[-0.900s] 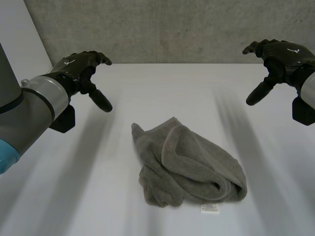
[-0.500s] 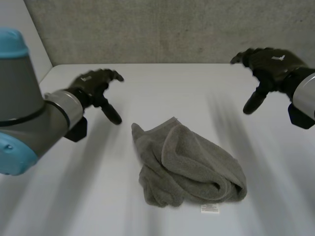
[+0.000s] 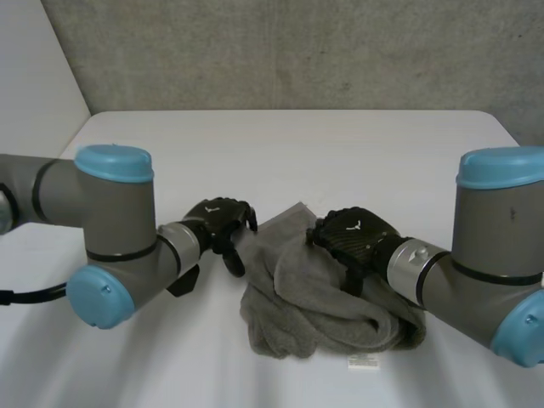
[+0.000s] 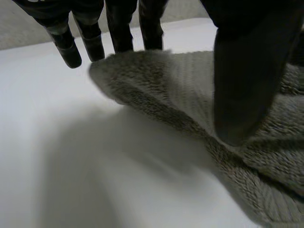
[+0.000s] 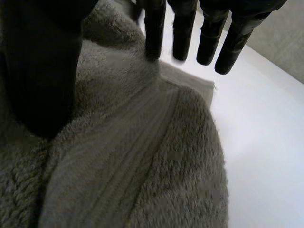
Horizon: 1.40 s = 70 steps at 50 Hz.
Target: Fold the towel.
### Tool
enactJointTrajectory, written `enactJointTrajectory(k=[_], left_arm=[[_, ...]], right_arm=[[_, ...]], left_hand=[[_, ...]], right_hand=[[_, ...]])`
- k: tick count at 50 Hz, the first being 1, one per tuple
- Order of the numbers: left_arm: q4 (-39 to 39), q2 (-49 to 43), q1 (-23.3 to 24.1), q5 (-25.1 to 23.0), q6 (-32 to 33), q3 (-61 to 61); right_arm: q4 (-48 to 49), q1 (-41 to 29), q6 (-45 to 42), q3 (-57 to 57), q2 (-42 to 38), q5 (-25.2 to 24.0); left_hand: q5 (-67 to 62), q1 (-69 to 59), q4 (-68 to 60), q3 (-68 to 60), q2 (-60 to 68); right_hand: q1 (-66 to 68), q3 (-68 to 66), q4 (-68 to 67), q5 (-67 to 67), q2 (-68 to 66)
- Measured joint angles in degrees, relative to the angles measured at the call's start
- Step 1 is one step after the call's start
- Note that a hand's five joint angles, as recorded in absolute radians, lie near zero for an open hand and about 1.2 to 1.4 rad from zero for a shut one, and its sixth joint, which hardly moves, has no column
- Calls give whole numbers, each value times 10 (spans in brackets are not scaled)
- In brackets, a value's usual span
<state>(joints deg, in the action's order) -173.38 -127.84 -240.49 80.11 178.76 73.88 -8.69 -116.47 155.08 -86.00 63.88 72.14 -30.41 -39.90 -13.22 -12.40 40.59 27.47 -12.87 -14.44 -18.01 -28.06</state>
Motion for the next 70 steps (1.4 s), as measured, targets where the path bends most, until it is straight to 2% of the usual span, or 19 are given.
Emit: enactJointTrajectory(k=[4, 5, 8, 10, 16, 22, 29, 38, 41, 45, 50, 53, 56, 62, 68, 70], left_arm=[[-1, -7, 10, 2, 0, 1], [-1, -7, 12, 2, 0, 1], [3, -2, 14, 3, 0, 3], [8, 6, 15, 4, 0, 5], [33, 39, 10, 4, 19, 18], [46, 59, -1, 5, 76, 34], [47, 79, -13, 5, 115, 50], [43, 110, -41, 3, 126, 63], [38, 108, -48, 3, 131, 41], [6, 94, -53, 8, 137, -32], [-85, 106, -56, 25, 137, -117], [-139, 136, -57, 30, 136, -137], [-190, 184, -63, 29, 133, -134], [-250, 270, -101, -14, 132, -51], [-262, 282, -142, -74, 135, 58], [-264, 275, -153, -98, 139, 111]], right_arm=[[5, 5, -3, -2, -2, 25], [5, 7, -4, -2, 3, 30], [1, 13, -8, -6, 23, 34], [-4, 18, -13, -12, 40, 32], [-23, 36, -49, -31, 84, 3], [-64, 55, -101, -35, 85, -24], [-80, 89, -140, -25, 60, -8], [-75, 130, -146, -5, 56, 5], [-66, 125, -142, 29, 53, 0], [-27, 104, -126, 137, 37, 3], [51, 84, -68, 304, 32, 29], [85, 81, -31, 358, 49, 35], [119, 82, 9, 377, 81, 21], [166, 106, 44, 265, 139, -80], [182, 143, -3, 107, 150, -156], [185, 160, -52, 33, 147, -176]], left_hand=[[-280, -295, 0, 0, 283], [-322, -328, 0, 0, 316], [-335, -331, 0, 0, 324], [-335, -331, 0, 0, 324], [-335, -331, 0, 0, 324], [-335, -331, 0, 0, 324], [-335, -331, 0, 0, 324], [-335, -331, 0, 0, 324], [-335, -331, 0, 0, 324], [-335, -331, 0, 0, 324], [-335, -332, 0, 0, 332], [-335, -332, 0, 0, 333], [-335, -332, 0, 0, 335], [-335, -332, 0, 0, 335], [-337, -332, 0, 0, 335], [-335, -332, 0, 0, 333]], right_hand=[[203, 0, 0, -202, -212], [270, 0, 0, -267, -277], [409, 0, 0, -407, -414], [461, 0, 0, -468, -449], [462, 0, 0, -472, -449], [462, 0, 0, -472, -449], [462, 0, 0, -473, -449], [462, 0, 0, -473, -449], [462, 0, 0, -473, -449], [462, 0, 0, -473, -449], [464, 0, 0, -473, -449], [464, 0, 0, -473, -449], [464, 0, 0, -473, -449], [464, 0, 0, -474, -452], [464, 0, 0, -474, -452], [464, 0, 0, -474, -452]])
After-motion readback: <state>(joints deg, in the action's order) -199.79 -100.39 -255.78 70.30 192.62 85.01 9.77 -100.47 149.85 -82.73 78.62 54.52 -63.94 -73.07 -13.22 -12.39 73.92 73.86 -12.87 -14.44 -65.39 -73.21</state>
